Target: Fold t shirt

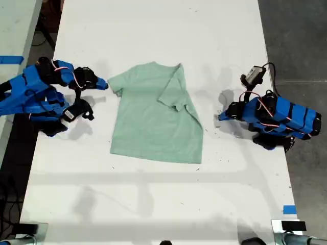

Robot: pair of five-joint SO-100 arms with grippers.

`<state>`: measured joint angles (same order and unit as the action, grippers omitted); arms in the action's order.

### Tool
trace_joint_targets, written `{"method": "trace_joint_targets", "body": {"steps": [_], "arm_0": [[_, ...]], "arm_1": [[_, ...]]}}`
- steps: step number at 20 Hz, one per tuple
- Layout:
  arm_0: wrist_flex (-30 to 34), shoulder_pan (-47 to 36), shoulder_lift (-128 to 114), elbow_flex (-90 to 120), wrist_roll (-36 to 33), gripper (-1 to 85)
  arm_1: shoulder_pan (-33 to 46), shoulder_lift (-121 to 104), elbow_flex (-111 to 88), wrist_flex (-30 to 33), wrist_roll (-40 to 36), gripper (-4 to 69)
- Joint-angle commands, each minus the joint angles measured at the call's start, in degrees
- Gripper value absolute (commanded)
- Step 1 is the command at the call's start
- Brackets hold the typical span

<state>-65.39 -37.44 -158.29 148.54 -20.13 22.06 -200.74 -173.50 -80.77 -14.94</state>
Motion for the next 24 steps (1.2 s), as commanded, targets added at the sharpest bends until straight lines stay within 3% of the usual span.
{"method": "trace_joint_targets", "body": {"steps": [1,2,3,7,11,12,14,15,19,22,24], "arm_0": [[3.08,-12.22,20.83,-10.2,-11.07,8.7],[4.66,-16.08,27.86,-13.01,-15.03,17.4],[6.15,-18.81,34.98,-16.08,-18.9,20.5],[10.99,-20.21,50.1,-23.91,-22.68,23.6],[11.34,-20.04,57.04,-27.6,-22.68,23.6],[11.34,-21.09,59.24,-27.95,-22.85,22.2],[10.63,-22.41,62.49,-28.56,-21.88,1.3],[9.84,-22.59,63.63,-29.79,-22.06,-0.2],[-0.26,-17.75,65.83,-42.8,-19.78,-0.2],[-13.1,-9.4,71.28,-63.72,-13.1,-0.2],[-16.44,-3.87,74.09,-75.23,-8.88,-0.2]], "arm_1": [[0.26,-0.44,-0.97,0.0,-0.09,1.2],[0.26,-0.44,-0.97,0.0,-0.09,1.2],[0.26,-0.44,-0.97,0.0,-0.09,1.2],[0.18,-0.44,-0.97,0.09,-0.26,1.2],[0.09,-0.44,-0.97,0.09,-0.26,1.2],[0.09,-0.44,-0.97,0.09,-0.26,1.2],[0.09,-0.44,-0.97,0.09,-0.26,1.2],[0.0,-0.44,-0.97,0.09,-0.18,1.2],[0.0,-0.44,-0.97,0.09,-0.09,1.2],[0.0,-0.44,-0.97,0.09,-0.09,1.2],[-0.09,-0.44,-0.97,0.09,-0.09,1.2]]}}
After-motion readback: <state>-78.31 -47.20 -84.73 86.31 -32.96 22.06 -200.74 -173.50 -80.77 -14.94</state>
